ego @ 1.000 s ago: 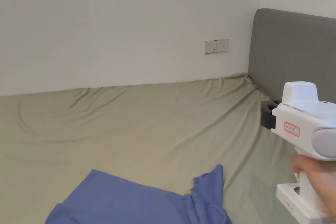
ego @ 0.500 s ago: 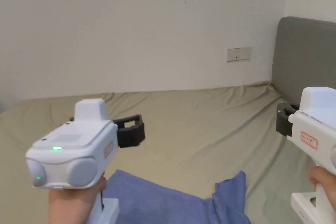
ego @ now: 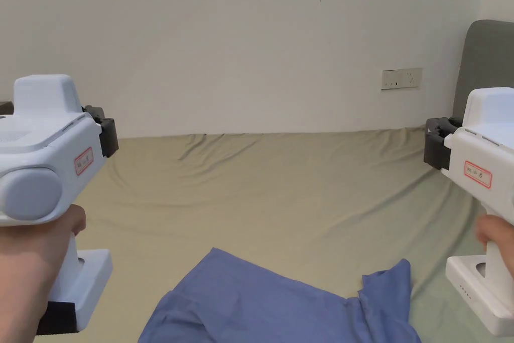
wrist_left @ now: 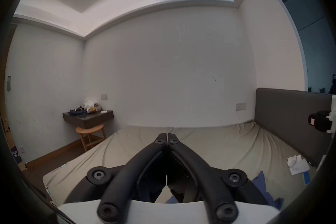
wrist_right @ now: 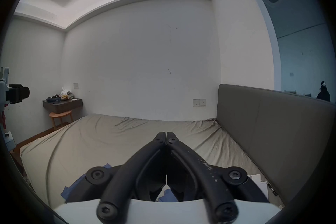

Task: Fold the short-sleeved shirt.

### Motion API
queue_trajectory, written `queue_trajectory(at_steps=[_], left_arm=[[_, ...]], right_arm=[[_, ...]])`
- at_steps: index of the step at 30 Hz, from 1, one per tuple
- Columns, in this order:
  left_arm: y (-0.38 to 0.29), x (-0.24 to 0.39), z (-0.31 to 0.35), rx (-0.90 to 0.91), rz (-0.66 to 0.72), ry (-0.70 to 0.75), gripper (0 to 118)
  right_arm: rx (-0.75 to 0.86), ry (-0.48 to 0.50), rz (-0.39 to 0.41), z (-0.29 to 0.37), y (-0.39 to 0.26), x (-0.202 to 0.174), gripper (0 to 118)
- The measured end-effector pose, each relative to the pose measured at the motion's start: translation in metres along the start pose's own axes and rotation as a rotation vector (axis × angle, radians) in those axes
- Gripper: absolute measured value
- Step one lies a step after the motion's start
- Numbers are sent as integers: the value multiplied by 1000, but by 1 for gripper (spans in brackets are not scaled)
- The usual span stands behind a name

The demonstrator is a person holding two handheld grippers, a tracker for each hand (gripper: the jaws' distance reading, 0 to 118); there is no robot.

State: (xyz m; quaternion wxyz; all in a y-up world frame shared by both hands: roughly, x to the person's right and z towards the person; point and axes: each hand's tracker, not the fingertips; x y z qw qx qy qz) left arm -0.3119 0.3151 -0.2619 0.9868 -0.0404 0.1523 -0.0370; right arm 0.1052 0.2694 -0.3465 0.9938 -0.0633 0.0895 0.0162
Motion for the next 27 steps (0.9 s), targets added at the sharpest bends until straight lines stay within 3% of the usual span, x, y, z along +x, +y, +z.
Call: queue_trajectory(at_steps=[4, 11, 15, 16, 17, 18, 20, 23, 24, 25, 27], left_arm=[[-21, -6, -22, -156, 11, -60, 0], [-142, -16, -142, -754, 156, -242, 0], [-242, -13, -186, -1068, 51, -220, 0], [-265, -16, -192, -1074, 31, -196, 35], [-284, -18, -195, -1080, 29, -175, 82], [-302, -20, -197, -1070, 54, -155, 116], [-327, -29, -196, -1067, 88, -180, 106], [-364, -30, -195, -1133, 66, -133, 102], [-359, -17, -192, -1162, 47, -127, 93], [-364, -12, -187, -1200, 42, -152, 68], [-367, -4, -170, -1168, -22, -193, 58]], right_arm=[[-12, 10, -22, -9, -5, -1, 1], [-62, 30, 4, -34, -22, -14, 1], [-119, 31, 25, -57, -42, -18, 1], [-134, 26, 33, -63, -48, -18, 1], [-145, 26, 39, -68, -53, -19, 1], [-160, 31, 46, -73, -59, -19, 1], [-199, 30, 52, -80, -72, -20, 1], [-256, 37, 20, -91, -94, -14, 1], [-266, 34, 22, -91, -99, -11, 1], [-272, 29, 27, -90, -104, -9, 1], [-295, 22, 40, -85, -113, 2, 1]])
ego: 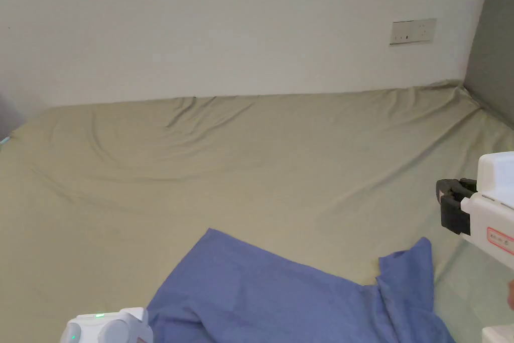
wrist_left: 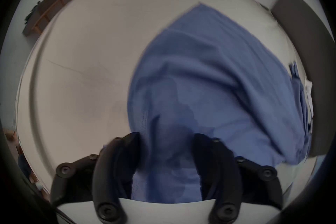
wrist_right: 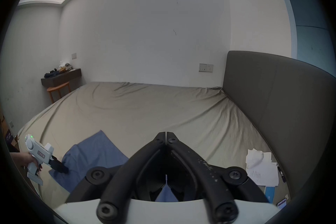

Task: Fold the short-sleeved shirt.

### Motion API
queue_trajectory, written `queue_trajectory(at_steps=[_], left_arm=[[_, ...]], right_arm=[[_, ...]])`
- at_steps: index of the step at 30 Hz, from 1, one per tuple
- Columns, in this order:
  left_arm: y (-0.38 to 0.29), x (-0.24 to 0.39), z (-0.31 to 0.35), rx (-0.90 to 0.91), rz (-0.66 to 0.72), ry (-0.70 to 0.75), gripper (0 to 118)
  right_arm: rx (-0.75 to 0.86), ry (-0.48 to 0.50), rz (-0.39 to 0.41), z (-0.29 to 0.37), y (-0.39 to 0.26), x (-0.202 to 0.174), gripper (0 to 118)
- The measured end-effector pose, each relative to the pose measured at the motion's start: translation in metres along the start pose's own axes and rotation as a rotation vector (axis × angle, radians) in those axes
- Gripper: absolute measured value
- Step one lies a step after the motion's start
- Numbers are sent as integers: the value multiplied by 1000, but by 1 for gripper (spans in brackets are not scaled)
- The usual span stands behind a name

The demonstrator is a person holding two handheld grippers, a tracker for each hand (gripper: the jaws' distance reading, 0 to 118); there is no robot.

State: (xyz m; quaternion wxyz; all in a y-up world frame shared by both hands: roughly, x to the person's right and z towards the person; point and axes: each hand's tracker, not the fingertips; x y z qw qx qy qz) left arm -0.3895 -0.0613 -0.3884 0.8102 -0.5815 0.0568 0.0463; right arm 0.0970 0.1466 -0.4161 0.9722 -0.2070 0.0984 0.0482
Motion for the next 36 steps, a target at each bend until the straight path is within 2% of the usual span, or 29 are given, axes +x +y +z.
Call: queue_trajectory(at_steps=[1, 2, 4, 7, 9, 10, 12, 13, 14, 15, 17, 18, 19, 20, 22, 24, 25, 26, 29, 30, 31, 32, 35, 36], left_arm=[[-3, 0, 3, 73, -24, 28, 34], [-4, 0, 6, 30, 3, 1, 3], [-12, 1, 15, 24, 66, -123, 2], [-19, 6, 25, 24, 33, -121, 2], [-22, 10, 38, 60, 0, -110, 2], [-22, 9, 46, 73, 0, -125, 2], [-20, 4, 65, 125, 56, -184, 2], [-21, 3, 77, 157, 99, -226, 2], [-21, 1, 89, 182, 137, -259, 2], [-21, 0, 100, 213, 142, -264, 2], [-25, 9, 125, 260, 107, -246, 2], [-28, 17, 137, 272, 83, -235, 2], [-30, 21, 145, 288, 64, -225, 2], [-33, 24, 150, 290, 45, -222, 2], [-33, 20, 154, 287, 50, -227, 2], [-39, 23, 153, 281, 46, -229, 2], [-39, 17, 150, 274, 50, -227, 2], [-42, 16, 148, 278, 56, -212, 2], [-52, 8, 149, 278, 108, -231, 2], [-56, 6, 155, 293, 132, -251, 2], [-59, 6, 164, 302, 140, -261, 2], [-62, 5, 174, 311, 139, -270, 2], [-58, -6, 220, 404, 170, -343, 2], [-52, -11, 237, 438, 196, -364, 2]], right_arm=[[-10, -8, -2, 2, -5, 6, 1], [-23, -19, -8, 4, -12, 15, 1], [-67, -45, -23, 12, -29, 31, 1], [-158, -91, -16, 17, -66, 57, 1], [-229, -73, -13, 19, -99, 75, 2], [-284, -50, -50, 16, -116, 86, 22], [-356, 78, -149, 9, -150, 107, 102], [-409, 132, -197, 1, -166, 113, 118], [-473, 139, -224, -7, -181, 116, 118], [-468, 159, -221, -8, -192, 116, 115], [-524, 125, -173, -12, -205, 109, 109], [-564, 160, -157, -16, -212, 104, 108], [-599, 200, -179, -20, -222, 102, 99], [-621, 218, -186, -25, -232, 104, 83], [-636, 194, -181, -25, -245, 96, 41], [-552, 59, -278, -11, -246, 93, 32], [-552, 74, -348, -8, -244, 95, 15], [-566, 78, -414, -5, -243, 96, 7], [-550, 77, -303, -1, -234, 100, 7], [-540, 83, -312, 8, -222, 100, 7], [-463, 101, -315, 28, -205, 94, 7], [-430, 114, -351, 44, -191, 92, 7], [-224, 68, -414, 94, -126, 100, 6], [-146, 47, -389, 106, -99, 107, 6]])
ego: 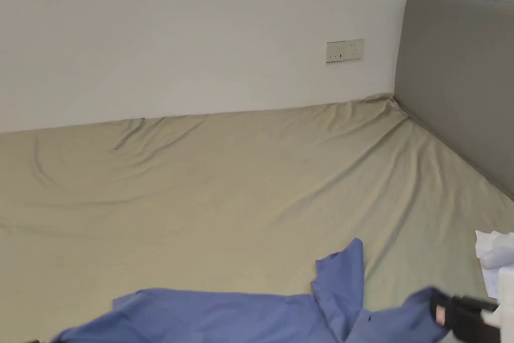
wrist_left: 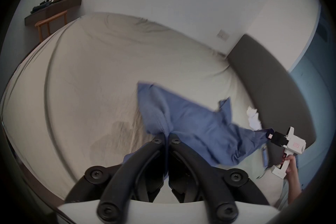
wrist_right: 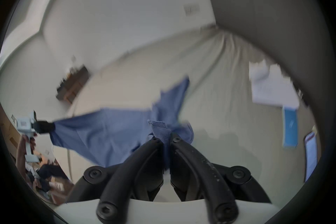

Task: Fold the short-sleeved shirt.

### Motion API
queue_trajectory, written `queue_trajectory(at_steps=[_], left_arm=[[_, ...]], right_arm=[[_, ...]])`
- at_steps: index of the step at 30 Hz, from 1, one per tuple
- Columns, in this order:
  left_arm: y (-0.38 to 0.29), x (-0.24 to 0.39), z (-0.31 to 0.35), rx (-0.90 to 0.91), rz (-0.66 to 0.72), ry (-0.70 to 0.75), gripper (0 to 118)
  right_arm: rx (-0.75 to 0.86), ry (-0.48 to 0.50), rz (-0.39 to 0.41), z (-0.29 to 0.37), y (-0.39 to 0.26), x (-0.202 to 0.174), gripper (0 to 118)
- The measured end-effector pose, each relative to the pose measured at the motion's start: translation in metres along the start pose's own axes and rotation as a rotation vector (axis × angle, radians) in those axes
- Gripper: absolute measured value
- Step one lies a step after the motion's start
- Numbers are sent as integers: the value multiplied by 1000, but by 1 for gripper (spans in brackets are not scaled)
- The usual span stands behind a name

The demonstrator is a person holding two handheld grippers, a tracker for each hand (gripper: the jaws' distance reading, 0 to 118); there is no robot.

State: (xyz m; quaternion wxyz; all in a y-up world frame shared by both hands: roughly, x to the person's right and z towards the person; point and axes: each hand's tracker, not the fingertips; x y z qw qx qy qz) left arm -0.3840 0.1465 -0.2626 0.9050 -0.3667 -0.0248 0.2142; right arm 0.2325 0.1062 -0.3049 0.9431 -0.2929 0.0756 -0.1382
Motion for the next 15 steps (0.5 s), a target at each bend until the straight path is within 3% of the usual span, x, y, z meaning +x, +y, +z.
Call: queue_trajectory(at_steps=[3, 4, 9, 12, 15], left_arm=[[49, 5, 19, 114, 16, -9, 2], [67, 11, 19, 144, -5, 32, 2], [162, 38, -18, 226, -114, 181, 1], [222, 44, -50, 279, -150, 212, 1], [266, 69, -65, 337, -123, 185, 1]], right_arm=[[135, -44, 51, 19, 68, -13, 6], [169, -21, 73, 6, 100, -24, 5], [285, -111, 65, -39, 201, -37, 5], [321, -196, 137, -72, 247, -66, 5], [390, -249, 70, -95, 288, -87, 5]])
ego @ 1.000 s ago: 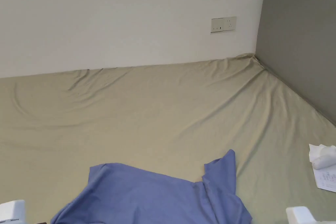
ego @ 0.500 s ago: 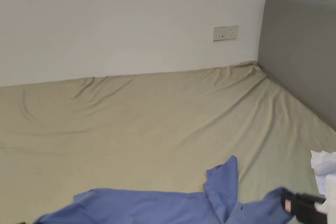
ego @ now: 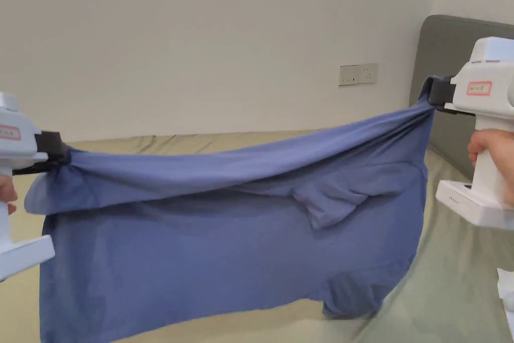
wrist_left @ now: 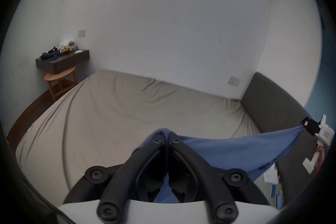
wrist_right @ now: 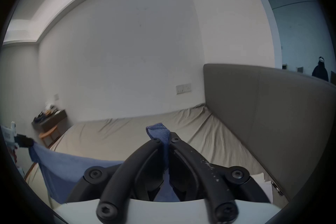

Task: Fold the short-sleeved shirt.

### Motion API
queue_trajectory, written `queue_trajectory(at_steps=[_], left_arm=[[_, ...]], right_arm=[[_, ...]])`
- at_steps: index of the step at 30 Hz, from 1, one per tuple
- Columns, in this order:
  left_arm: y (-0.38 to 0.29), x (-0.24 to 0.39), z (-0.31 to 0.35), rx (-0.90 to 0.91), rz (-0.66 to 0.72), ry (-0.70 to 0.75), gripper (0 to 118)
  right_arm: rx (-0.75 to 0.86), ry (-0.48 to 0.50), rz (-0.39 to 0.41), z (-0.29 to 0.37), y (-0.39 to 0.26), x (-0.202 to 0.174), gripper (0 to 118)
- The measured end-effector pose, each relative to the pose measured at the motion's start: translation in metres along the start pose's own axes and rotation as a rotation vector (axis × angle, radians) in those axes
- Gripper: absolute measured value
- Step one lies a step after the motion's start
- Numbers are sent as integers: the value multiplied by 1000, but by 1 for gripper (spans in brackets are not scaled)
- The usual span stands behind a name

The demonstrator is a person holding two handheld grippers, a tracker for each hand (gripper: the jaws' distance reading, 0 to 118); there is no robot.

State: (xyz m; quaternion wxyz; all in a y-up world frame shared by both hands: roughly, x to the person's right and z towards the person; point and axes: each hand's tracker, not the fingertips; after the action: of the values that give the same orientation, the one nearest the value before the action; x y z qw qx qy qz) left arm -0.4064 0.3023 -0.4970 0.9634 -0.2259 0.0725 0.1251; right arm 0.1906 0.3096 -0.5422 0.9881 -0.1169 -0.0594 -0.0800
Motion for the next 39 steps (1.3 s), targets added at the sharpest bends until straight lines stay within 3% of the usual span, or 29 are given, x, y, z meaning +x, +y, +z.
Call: queue_trajectory(at_steps=[5, 8, 12, 16, 25, 28, 30, 31, 34, 36, 38, 39], left_arm=[[48, 33, -52, 20, -107, 95, 1], [73, 42, -72, 57, -52, 76, 1], [85, 70, -88, 98, -118, 66, 1], [88, 93, -109, 131, -154, 68, 1], [42, 94, -154, 73, -210, 116, 1], [26, 82, -169, 18, -190, 121, 1], [6, 72, -169, -19, -170, 113, 1], [-5, 68, -170, -60, -181, 113, 1], [-43, 50, -164, -113, -226, 119, 1], [-66, 40, -163, -168, -213, 104, 1], [-88, 30, -157, -174, -205, 113, 1], [-98, 24, -153, -191, -205, 114, 1]], right_arm=[[28, -49, 23, -45, 42, -28, 5], [51, -89, 61, -68, 64, -44, 5], [127, -167, 141, -80, 89, -64, 5], [136, -173, 151, -109, 101, -68, 5], [11, -158, 169, -132, 34, -49, 5], [-91, -110, 112, -132, 3, -40, 5], [-144, -99, 117, -129, -18, -32, 5], [-193, -126, 164, -126, -28, -32, 5], [-216, -75, 162, -118, -55, -19, 5], [-244, -102, 228, -104, -74, -17, 5], [-271, -79, 210, -97, -92, -5, 5], [-263, -39, 157, -85, -104, 3, 5]])
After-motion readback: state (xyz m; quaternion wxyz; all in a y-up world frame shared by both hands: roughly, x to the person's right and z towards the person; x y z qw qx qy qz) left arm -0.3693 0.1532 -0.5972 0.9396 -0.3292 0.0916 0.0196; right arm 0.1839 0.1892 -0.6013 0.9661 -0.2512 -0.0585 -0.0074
